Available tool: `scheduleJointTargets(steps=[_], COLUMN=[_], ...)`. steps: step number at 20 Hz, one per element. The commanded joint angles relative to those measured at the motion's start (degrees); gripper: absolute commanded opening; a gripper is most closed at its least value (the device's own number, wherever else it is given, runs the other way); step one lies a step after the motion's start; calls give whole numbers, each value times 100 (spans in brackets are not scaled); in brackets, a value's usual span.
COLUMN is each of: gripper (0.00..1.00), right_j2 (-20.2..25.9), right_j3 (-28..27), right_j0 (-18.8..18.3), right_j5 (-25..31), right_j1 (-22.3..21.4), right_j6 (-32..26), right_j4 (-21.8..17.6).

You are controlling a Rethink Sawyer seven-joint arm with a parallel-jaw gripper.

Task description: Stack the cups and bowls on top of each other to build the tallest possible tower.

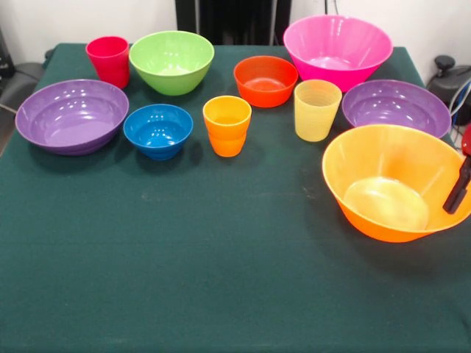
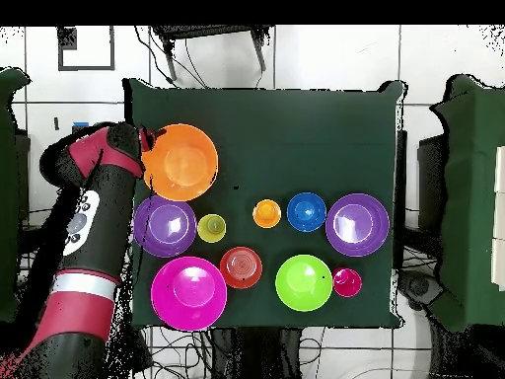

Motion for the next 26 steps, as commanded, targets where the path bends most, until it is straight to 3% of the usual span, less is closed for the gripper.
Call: scheduleJointTargets(steps=[1,14,26], gripper=[100,100,100], right_j2=[364,436,490], right_j3=[482,950,890], right_j0=[45,271,300], right_j5=[761,386,273], right_j1=[-89,-80,94], right_j6=[654,1046,1186], right_j4=[-100,-46,78])
